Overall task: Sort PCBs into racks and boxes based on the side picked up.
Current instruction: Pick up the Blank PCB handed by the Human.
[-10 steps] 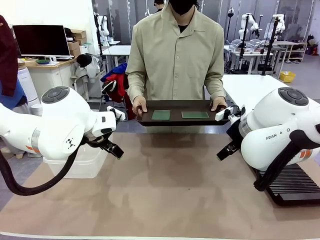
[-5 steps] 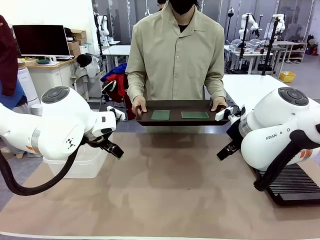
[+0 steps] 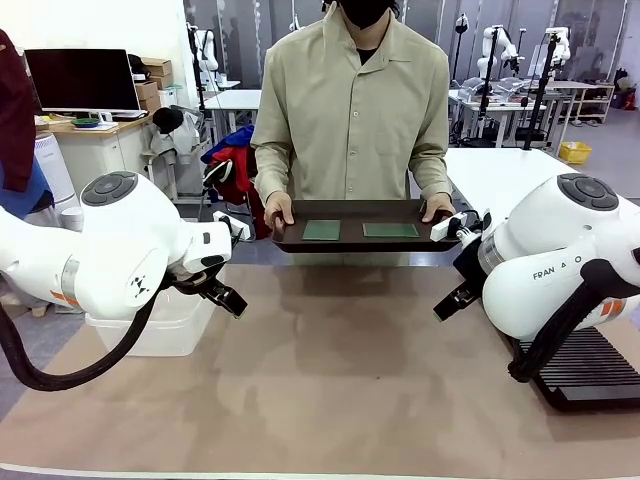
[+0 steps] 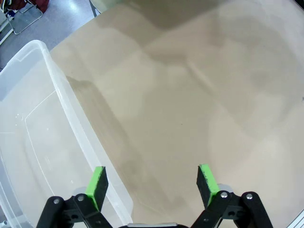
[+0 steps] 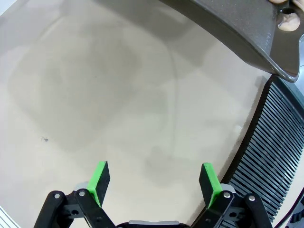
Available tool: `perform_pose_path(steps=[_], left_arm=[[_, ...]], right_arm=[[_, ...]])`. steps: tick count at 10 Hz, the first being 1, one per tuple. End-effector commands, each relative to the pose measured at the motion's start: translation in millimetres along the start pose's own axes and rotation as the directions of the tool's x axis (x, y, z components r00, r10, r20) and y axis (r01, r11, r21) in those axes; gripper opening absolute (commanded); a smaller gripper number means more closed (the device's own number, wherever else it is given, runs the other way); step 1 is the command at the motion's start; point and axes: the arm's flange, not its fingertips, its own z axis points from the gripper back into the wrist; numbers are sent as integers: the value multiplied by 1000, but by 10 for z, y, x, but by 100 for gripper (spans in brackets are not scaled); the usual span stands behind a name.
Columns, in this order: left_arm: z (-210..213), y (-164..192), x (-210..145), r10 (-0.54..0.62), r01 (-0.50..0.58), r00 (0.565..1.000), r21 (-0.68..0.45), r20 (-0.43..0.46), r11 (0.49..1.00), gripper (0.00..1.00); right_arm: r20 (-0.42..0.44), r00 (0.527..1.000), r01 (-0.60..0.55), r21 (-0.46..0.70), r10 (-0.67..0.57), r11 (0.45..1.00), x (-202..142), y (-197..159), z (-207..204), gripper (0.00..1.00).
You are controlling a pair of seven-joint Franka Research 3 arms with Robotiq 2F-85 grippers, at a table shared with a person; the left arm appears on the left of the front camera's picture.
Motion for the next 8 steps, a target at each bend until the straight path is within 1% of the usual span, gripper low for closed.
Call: perform_pose_path(steps=[1,2,3,4,5,6,8], left_arm=[[0,0,-1,0,0,1000,0,0,1000,100],[0,0,0,0,0,1000,0,0,1000,100],[109,-30,20,-40,40,997,-5,-72,999,100],[227,0,49,-81,80,993,-13,-89,997,100],[399,-106,-54,-103,91,990,-128,-93,988,100],[514,-193,-65,-108,94,992,-182,-69,979,100],[827,-67,-39,-218,202,976,-296,-20,933,100]], right_arm=[[0,1000,0,0,0,1000,0,-1,0,100],[0,1000,0,0,0,1000,0,-1,0,100],[0,1000,0,0,0,1000,0,0,0,100],[27,1000,-4,40,3,999,37,-5,50,100],[14,1000,4,84,-6,996,-44,90,190,100],[-7,1000,-22,144,23,989,-13,41,349,100],[7,1000,-1,236,-1,972,52,41,457,100]])
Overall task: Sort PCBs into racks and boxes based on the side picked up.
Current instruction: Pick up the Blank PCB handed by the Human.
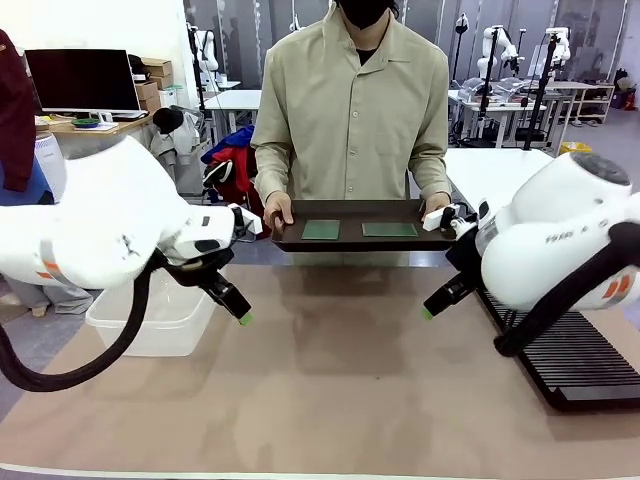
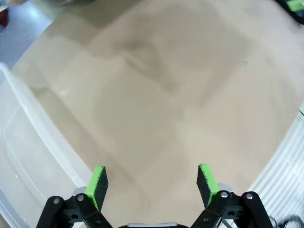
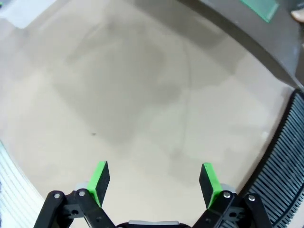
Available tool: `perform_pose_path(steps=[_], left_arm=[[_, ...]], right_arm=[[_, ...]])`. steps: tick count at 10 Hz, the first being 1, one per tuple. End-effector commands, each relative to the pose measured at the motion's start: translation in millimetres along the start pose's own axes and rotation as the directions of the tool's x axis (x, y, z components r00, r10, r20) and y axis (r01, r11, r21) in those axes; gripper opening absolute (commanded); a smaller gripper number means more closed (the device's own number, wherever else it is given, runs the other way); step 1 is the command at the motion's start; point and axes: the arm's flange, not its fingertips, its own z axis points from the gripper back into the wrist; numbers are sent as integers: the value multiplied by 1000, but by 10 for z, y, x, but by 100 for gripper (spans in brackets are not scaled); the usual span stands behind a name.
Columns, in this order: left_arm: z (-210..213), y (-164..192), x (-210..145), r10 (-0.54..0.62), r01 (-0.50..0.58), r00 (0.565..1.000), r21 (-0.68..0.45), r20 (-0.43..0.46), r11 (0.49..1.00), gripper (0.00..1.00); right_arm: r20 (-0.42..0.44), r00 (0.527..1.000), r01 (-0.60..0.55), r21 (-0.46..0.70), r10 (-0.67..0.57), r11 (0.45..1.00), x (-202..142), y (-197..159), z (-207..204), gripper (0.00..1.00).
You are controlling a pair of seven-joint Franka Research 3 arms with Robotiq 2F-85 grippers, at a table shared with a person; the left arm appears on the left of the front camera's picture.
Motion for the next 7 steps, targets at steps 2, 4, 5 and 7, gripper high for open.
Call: perform_pose_path(steps=[2,4,5,7], left_arm=[[579,-20,-55,-97,106,992,-113,77,988,100],[967,-116,-18,-166,179,979,-107,120,978,100],[1120,-71,26,-161,180,973,-106,163,978,100],[1351,-98,-4,-130,149,971,-82,199,986,100]], right_arm=[[-41,999,-30,118,35,993,120,-186,577,100],[-51,997,-44,172,53,984,246,-173,937,100],[-37,993,-101,198,110,975,350,-243,1138,100],[-17,988,-144,215,151,966,358,-288,1451,100]])
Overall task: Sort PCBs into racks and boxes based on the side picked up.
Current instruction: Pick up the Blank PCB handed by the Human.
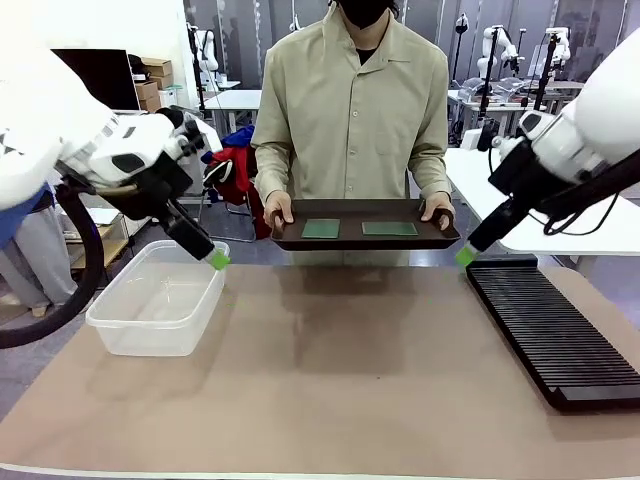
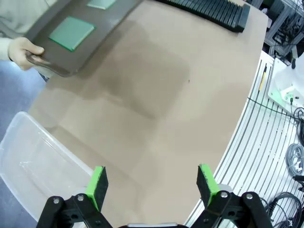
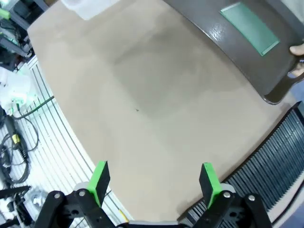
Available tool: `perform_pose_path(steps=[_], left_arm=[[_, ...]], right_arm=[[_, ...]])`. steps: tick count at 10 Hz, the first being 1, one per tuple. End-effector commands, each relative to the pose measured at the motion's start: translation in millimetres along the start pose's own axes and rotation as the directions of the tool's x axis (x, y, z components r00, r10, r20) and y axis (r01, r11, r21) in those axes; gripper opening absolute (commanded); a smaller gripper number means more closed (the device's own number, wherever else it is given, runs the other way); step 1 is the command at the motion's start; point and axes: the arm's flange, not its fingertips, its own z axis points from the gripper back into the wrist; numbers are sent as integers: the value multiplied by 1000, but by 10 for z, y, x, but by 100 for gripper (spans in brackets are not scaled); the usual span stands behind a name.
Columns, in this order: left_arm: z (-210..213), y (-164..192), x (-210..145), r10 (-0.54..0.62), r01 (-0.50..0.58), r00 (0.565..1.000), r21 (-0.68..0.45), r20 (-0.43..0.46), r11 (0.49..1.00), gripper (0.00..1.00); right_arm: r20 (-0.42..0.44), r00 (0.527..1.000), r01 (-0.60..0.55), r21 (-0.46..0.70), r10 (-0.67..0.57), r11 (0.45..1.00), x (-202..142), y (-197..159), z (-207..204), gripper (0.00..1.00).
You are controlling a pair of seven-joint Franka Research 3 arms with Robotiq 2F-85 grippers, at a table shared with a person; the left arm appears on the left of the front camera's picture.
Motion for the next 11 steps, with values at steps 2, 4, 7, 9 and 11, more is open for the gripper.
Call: perform_pose_path(steps=[2,4,7,9,11], left_arm=[[0,0,0,0,0,1000,0,0,1000,100],[0,0,0,0,0,1000,0,0,1000,100],[27,1,0,12,-12,1000,17,-1,1000,100],[156,223,7,61,-57,997,-73,57,996,100],[368,319,34,78,-77,995,-20,66,997,100]], right_arm=[[0,1000,0,0,0,1000,0,0,0,100],[0,1000,0,0,0,1000,0,0,0,100],[23,998,-55,49,54,997,10,-90,203,100],[70,988,-145,104,139,984,5,-329,505,100],[115,979,-184,119,170,976,17,-511,779,100]])
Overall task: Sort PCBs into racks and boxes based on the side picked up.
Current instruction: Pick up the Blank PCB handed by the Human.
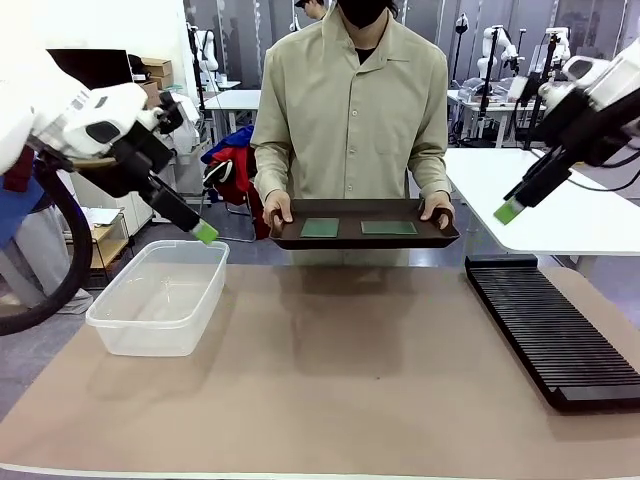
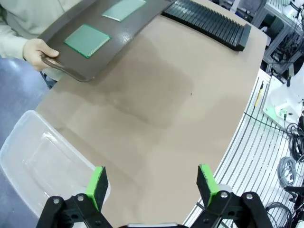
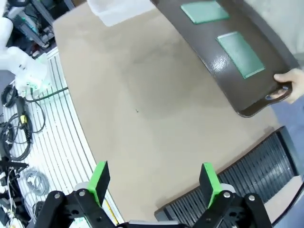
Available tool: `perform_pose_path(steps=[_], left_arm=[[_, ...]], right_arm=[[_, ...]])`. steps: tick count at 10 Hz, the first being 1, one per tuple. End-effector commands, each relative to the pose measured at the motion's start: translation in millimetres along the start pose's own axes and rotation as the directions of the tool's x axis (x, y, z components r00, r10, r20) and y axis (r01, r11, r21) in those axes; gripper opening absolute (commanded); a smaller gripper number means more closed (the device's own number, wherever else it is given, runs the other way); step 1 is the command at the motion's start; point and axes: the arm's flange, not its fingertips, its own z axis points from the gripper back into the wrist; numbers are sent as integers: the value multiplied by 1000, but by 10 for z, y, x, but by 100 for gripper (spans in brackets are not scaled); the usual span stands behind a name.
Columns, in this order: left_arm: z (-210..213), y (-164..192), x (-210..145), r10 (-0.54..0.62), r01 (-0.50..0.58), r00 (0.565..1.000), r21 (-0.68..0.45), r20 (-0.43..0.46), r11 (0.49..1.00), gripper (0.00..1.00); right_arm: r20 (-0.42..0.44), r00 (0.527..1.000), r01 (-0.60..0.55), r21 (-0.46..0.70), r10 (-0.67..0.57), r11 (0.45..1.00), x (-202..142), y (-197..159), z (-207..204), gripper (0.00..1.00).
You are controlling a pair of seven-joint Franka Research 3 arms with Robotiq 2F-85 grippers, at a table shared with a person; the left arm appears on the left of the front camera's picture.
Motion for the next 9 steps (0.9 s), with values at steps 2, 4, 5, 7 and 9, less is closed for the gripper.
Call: perform_pose_path(steps=[2,4,5,7,9], left_arm=[[296,102,86,48,-50,998,44,48,998,100],[403,87,127,96,-101,993,90,65,991,100],[427,104,145,99,-105,994,117,49,988,100],[449,133,142,79,-85,995,93,64,992,100],[449,133,142,79,-85,995,93,64,992,100]], right_arm=[[58,998,-24,9,24,1000,72,-174,277,100],[64,998,-7,-47,10,999,124,-205,435,100],[83,997,5,-73,1,997,141,-233,468,100],[60,998,-9,-59,13,998,102,-206,499,100],[60,998,-9,-59,13,998,102,-206,499,100]])
